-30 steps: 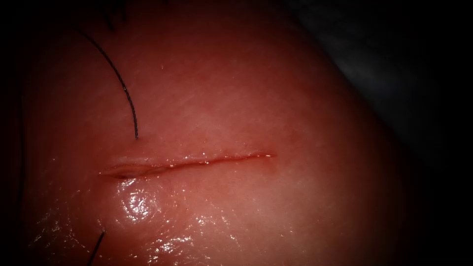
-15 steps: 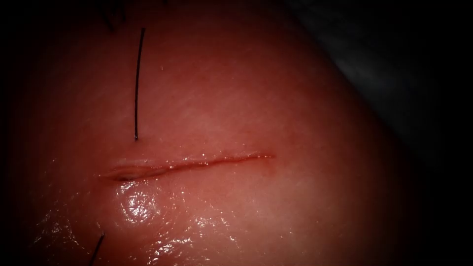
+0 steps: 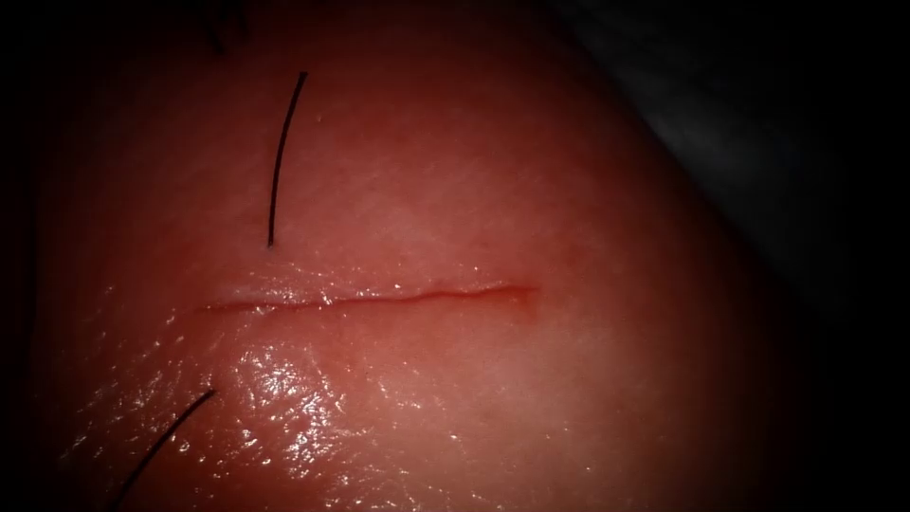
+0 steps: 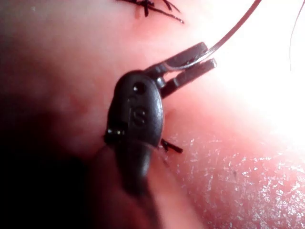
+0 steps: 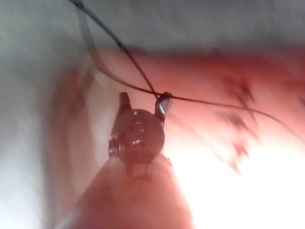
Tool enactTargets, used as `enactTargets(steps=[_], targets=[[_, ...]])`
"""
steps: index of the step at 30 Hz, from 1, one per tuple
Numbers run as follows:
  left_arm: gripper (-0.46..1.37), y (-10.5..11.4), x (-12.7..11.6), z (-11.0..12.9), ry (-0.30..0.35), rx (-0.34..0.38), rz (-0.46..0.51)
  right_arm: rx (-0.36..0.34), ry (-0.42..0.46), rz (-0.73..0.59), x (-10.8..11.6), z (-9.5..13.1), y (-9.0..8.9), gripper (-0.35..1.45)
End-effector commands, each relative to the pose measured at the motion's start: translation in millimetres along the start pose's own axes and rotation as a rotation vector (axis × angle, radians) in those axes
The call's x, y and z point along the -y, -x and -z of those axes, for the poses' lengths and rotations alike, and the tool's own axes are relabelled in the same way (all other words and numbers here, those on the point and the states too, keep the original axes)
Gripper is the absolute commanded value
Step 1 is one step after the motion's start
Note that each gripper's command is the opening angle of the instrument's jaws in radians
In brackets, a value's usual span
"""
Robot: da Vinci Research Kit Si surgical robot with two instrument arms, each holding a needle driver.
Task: Wound Closure
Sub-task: Pull the string through the cut with the right gripper
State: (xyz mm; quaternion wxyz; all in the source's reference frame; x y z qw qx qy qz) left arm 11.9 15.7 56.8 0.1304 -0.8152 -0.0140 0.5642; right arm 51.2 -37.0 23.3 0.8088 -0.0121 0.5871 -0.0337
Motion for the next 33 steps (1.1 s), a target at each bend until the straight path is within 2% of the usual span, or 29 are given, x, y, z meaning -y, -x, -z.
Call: enactTargets(steps=[1, 8, 9, 11, 12, 16, 20, 26, 33], targets=[[-0.35, 0.0, 0.0, 0.0, 0.008, -0.002, 0.001, 0.014, 0.002, -0.014, -1.2, 0.6, 0.8, 1.23], [-0.35, -0.1, 0.0, 0.0, 0.008, -0.003, 0.001, 0.036, 0.060, -0.021, -6.4, 2.4, 4.2, 1.21], [-0.35, -0.1, 0.0, 0.0, 0.008, -0.003, 0.001, 0.045, 0.070, -0.006, -7.8, 2.6, 5.0, 1.19], [-0.35, -0.1, 0.0, 0.0, 0.008, -0.003, 0.001, 0.055, 0.081, 0.002, -9.2, 2.6, 5.8, 1.18], [-0.35, -0.1, 0.0, -0.1, 0.008, -0.003, 0.001, 0.070, 0.094, 0.014, -10.9, 2.5, 6.8, 1.18], [-0.35, -0.1, -0.1, -0.1, 0.008, -0.003, 0.001, 0.087, 0.115, 0.023, -13.2, 2.3, 8.3, 1.18], [-0.35, -0.1, -0.1, -0.1, 0.009, -0.003, 0.002, 0.119, 0.134, 0.035, -15.9, 1.3, 10.7, 1.22], [-0.35, -0.1, -0.1, -0.1, 0.009, -0.003, 0.002, 0.155, 0.162, 0.032, -18.2, -0.5, 13.9, 1.30], [-0.35, -0.1, -0.1, -0.1, 0.009, -0.004, 0.002, 0.177, 0.180, 0.032, -19.9, -1.7, 16.3, 1.33]])
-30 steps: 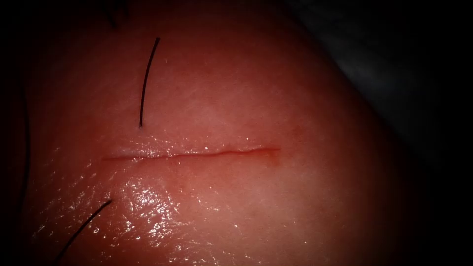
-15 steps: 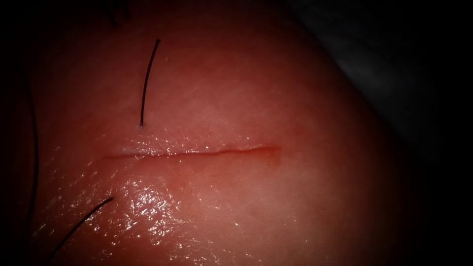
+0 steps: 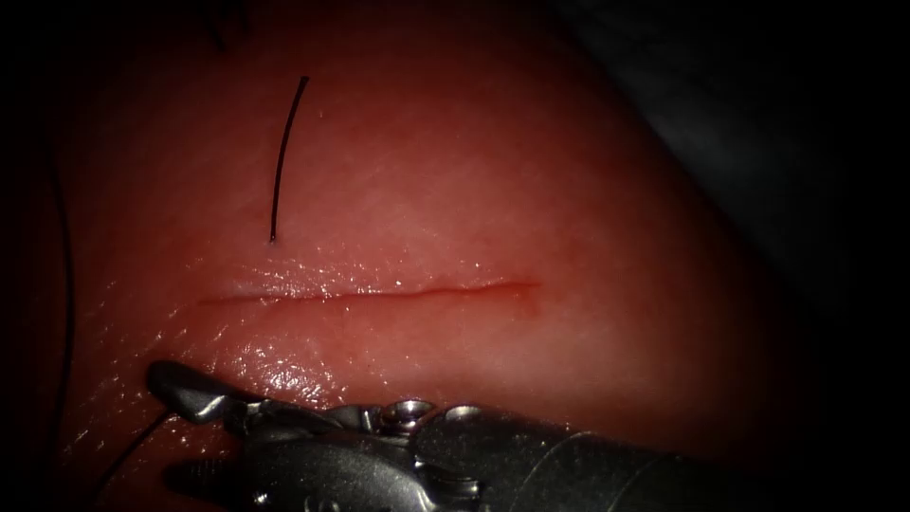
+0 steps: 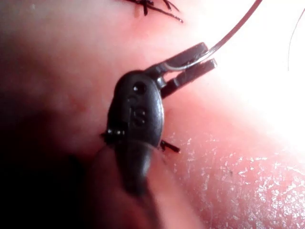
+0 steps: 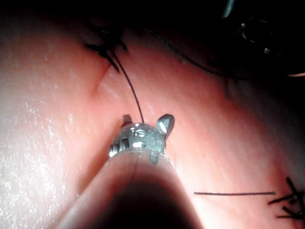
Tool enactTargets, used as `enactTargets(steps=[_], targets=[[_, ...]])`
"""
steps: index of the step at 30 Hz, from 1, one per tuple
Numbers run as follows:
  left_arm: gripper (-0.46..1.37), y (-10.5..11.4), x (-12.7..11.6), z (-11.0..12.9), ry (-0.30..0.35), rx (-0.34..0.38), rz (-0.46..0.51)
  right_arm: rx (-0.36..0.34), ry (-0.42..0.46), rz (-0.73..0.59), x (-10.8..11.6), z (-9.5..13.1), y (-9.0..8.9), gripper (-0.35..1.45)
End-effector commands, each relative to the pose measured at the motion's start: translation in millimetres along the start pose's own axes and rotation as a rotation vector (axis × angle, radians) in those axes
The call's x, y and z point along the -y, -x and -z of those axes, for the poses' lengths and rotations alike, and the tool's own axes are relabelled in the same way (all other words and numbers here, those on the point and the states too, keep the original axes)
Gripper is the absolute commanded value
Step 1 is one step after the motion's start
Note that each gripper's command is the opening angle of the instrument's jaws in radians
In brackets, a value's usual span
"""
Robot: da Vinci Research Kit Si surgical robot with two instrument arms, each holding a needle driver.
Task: Wound Closure
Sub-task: Pull the string through the cut with the right gripper
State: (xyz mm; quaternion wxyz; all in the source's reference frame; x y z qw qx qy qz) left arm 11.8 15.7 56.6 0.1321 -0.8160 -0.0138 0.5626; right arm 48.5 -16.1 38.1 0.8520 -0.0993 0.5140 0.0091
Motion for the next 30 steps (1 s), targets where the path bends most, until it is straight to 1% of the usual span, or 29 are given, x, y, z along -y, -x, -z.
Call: enactTargets(steps=[1, 5, 7, 8, 9, 10, 11, 12, 13, 15, 16, 21, 28, 30], targets=[[-0.35, 0.0, 0.0, 0.0, 0.011, 0.000, 0.000, 0.003, -0.004, 0.008, 0.0, -0.2, 0.2, 1.33], [-0.35, 0.0, 0.0, 0.0, 0.012, 0.000, 0.000, 0.013, -0.001, 0.013, 0.0, -0.9, 1.1, 1.33], [-0.35, 0.0, 0.0, 0.0, 0.012, 0.000, 0.000, 0.016, -0.016, 0.020, 0.3, -1.5, 1.6, 1.29], [-0.35, 0.0, 0.0, 0.0, 0.012, 0.000, 0.000, 0.017, -0.027, 0.024, 0.5, -1.6, 1.7, 1.25], [-0.35, 0.0, 0.0, 0.0, 0.012, 0.000, 0.000, 0.014, -0.053, 0.035, 0.9, -1.9, 1.8, 1.11], [-0.35, 0.0, 0.0, 0.0, 0.012, 0.000, 0.000, 0.004, -0.081, 0.028, 1.2, -2.0, 1.9, 0.79], [-0.35, 0.0, 0.0, 0.0, 0.012, 0.000, 0.000, -0.009, -0.120, 0.027, 1.5, -2.1, 2.0, 0.28], [-0.35, 0.0, 0.0, 0.0, 0.012, -0.001, 0.000, -0.002, -0.191, 0.032, 2.0, -2.3, 1.9, -0.35], [-0.35, 0.0, 0.0, 0.0, 0.012, -0.001, 0.000, -0.004, -0.198, 0.034, 2.2, -2.4, 1.8, -0.35], [-0.35, 0.0, 0.0, 0.0, 0.012, -0.001, 0.000, -0.031, -0.168, 0.031, 2.5, -2.4, 1.4, -0.35], [-0.35, 0.0, 0.0, 0.0, 0.012, -0.001, 0.000, -0.033, -0.166, 0.031, 2.5, -2.4, 1.4, -0.35], [-0.35, 0.0, 0.0, 0.0, 0.013, -0.001, 0.001, -0.052, -0.165, 0.023, 3.4, -1.7, 0.4, -0.35], [-0.35, -0.1, 0.0, 0.0, 0.013, -0.002, 0.001, -0.093, -0.168, 0.022, 5.9, 0.0, -1.9, -0.35], [-0.35, 0.0, 0.0, -0.1, 0.013, -0.002, 0.001, -0.104, -0.171, 0.024, 6.7, 0.3, -2.9, -0.35]])
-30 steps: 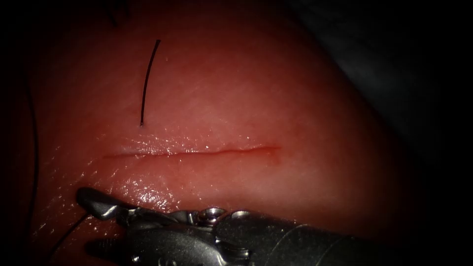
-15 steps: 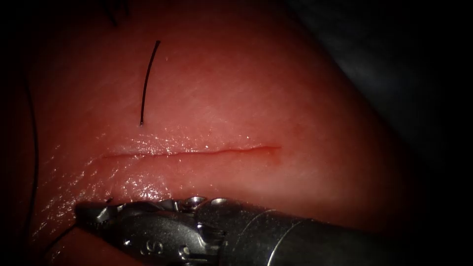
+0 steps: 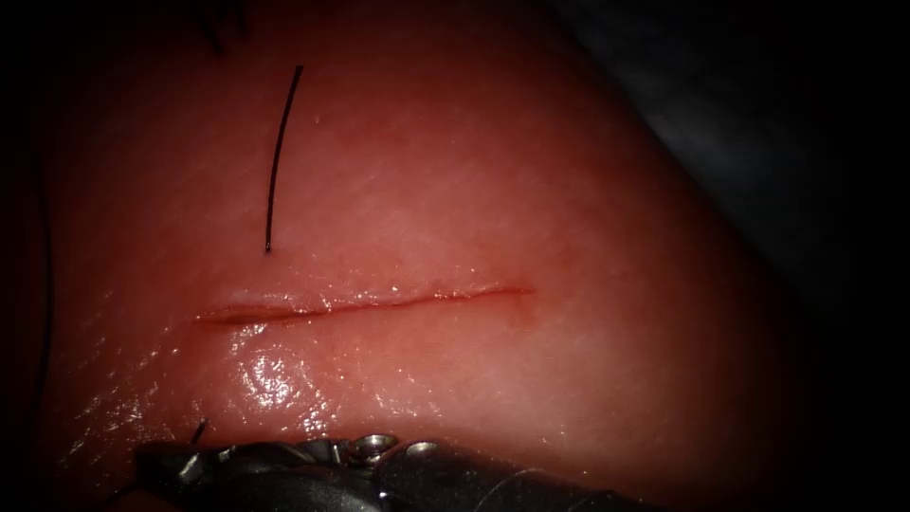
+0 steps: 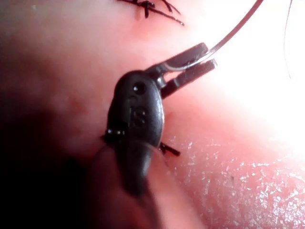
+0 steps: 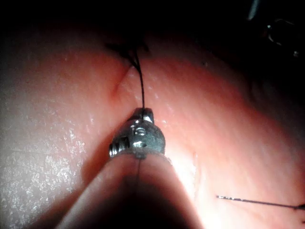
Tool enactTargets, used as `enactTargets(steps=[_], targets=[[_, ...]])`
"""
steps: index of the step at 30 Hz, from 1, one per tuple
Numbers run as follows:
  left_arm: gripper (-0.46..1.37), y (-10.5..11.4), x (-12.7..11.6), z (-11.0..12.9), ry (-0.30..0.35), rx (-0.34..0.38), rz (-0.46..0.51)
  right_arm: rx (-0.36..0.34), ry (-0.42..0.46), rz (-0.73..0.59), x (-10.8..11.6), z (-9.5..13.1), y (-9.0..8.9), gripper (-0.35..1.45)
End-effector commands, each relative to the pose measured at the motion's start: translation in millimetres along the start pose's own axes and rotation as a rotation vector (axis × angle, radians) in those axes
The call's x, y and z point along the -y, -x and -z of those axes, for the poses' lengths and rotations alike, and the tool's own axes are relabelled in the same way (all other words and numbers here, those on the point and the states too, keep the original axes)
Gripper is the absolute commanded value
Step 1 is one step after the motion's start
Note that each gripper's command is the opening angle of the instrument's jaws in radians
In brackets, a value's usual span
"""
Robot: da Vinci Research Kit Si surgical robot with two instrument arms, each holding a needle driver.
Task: Wound Closure
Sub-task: Pull the string through the cut with the right gripper
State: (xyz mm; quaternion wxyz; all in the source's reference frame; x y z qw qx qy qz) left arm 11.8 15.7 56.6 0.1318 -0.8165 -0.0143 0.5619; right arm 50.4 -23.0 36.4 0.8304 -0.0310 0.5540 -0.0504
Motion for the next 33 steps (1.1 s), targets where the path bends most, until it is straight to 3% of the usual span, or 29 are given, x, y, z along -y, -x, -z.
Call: enactTargets(steps=[1, 13, 21, 33], targets=[[-0.35, 0.1, 0.0, 0.0, 0.011, 0.000, 0.000, -0.007, 0.004, 0.003, 0.2, 0.0, -0.3, -0.35], [-0.35, 0.0, 0.0, 0.0, 0.012, -0.003, 0.002, -0.045, 0.006, 0.006, 2.4, 0.6, -4.2, -0.35], [-0.35, 0.1, 0.0, -0.1, 0.012, -0.003, 0.001, -0.048, 0.004, 0.005, 2.5, 0.7, -4.7, -0.35], [-0.35, 0.0, -0.1, -0.1, 0.013, -0.003, 0.002, -0.065, -0.007, 0.016, 4.4, 1.1, -6.4, -0.35]])
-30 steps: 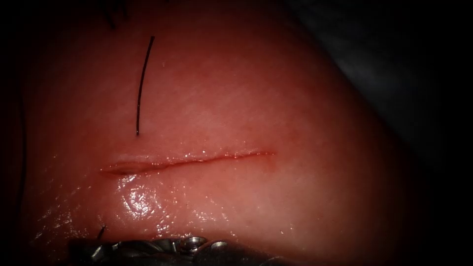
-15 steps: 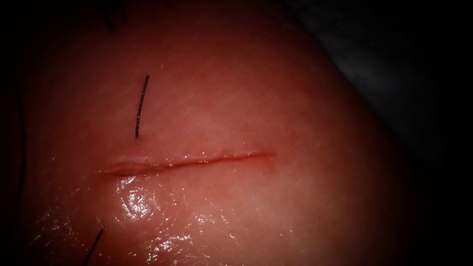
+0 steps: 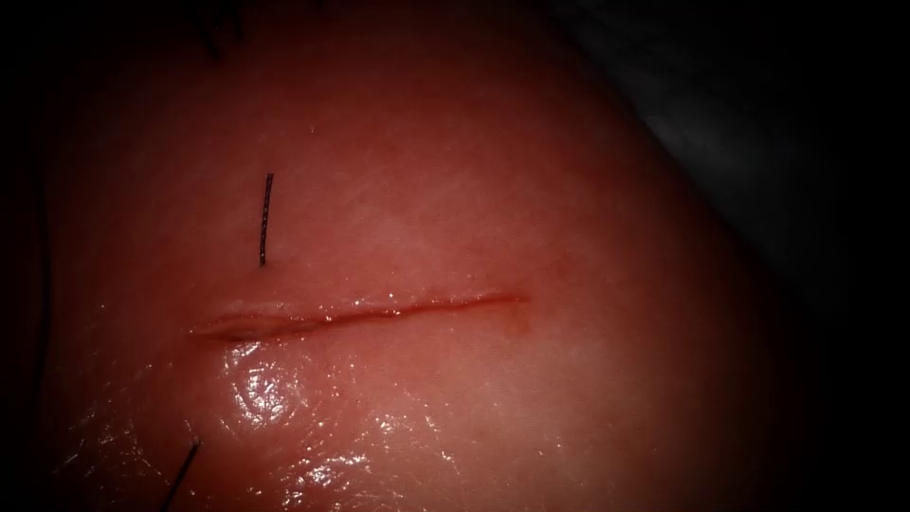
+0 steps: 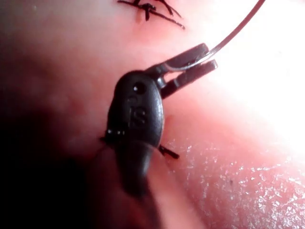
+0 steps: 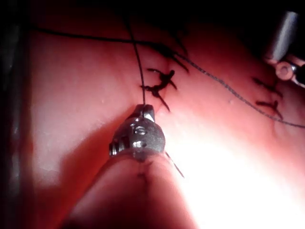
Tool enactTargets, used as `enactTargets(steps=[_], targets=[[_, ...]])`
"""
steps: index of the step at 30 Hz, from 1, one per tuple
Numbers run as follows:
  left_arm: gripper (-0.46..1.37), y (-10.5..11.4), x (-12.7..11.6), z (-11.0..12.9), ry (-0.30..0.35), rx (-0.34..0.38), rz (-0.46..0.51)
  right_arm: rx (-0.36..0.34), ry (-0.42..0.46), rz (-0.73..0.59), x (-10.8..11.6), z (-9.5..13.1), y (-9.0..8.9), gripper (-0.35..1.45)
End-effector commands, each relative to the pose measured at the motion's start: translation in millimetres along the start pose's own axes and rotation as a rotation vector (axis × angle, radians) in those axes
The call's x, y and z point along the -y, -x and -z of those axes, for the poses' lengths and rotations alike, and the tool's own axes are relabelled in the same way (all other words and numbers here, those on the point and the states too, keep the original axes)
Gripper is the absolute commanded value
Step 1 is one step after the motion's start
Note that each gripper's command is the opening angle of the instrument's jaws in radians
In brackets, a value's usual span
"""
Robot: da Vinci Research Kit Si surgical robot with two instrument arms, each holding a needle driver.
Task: Wound Closure
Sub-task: Pull the string through the cut with the right gripper
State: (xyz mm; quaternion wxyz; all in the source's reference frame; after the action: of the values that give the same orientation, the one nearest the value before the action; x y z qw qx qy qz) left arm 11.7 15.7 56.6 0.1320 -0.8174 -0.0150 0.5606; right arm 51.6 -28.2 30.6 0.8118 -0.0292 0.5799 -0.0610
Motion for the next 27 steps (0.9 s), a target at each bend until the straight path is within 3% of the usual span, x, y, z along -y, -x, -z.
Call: enactTargets(steps=[1, 12, 13, 14, 15, 17, 19, 27], targets=[[-0.35, 0.0, 0.0, 0.0, 0.012, 0.000, 0.000, -0.003, 0.005, 0.002, 0.2, 0.1, -0.2, -0.35], [-0.35, 0.0, 0.0, -0.1, 0.012, 0.000, 0.000, -0.001, 0.011, 0.000, -0.1, 0.0, 0.0, -0.34], [-0.35, 0.0, 0.0, -0.1, 0.011, 0.000, 0.000, 0.004, 0.020, -0.007, -0.1, 0.0, 0.0, 0.00], [-0.35, 0.0, 0.0, -0.1, 0.011, 0.000, 0.000, 0.018, 0.045, -0.008, -0.2, 0.0, 0.1, 0.54], [-0.35, 0.0, 0.0, -0.1, 0.011, 0.000, 0.000, 0.027, 0.076, -0.011, -0.3, 0.0, 0.2, 0.92], [-0.35, 0.0, 0.0, -0.1, 0.011, 0.000, 0.000, 0.014, 0.113, -0.011, -0.5, 0.0, 0.4, 1.21], [-0.35, 0.0, 0.0, -0.1, 0.011, 0.000, 0.000, 0.003, 0.137, -0.012, -0.7, 0.1, 0.6, 1.31], [-0.35, 0.0, -0.1, -0.1, 0.011, 0.000, 0.000, 0.012, 0.142, -0.016, -1.1, 0.4, 0.7, 1.32]])
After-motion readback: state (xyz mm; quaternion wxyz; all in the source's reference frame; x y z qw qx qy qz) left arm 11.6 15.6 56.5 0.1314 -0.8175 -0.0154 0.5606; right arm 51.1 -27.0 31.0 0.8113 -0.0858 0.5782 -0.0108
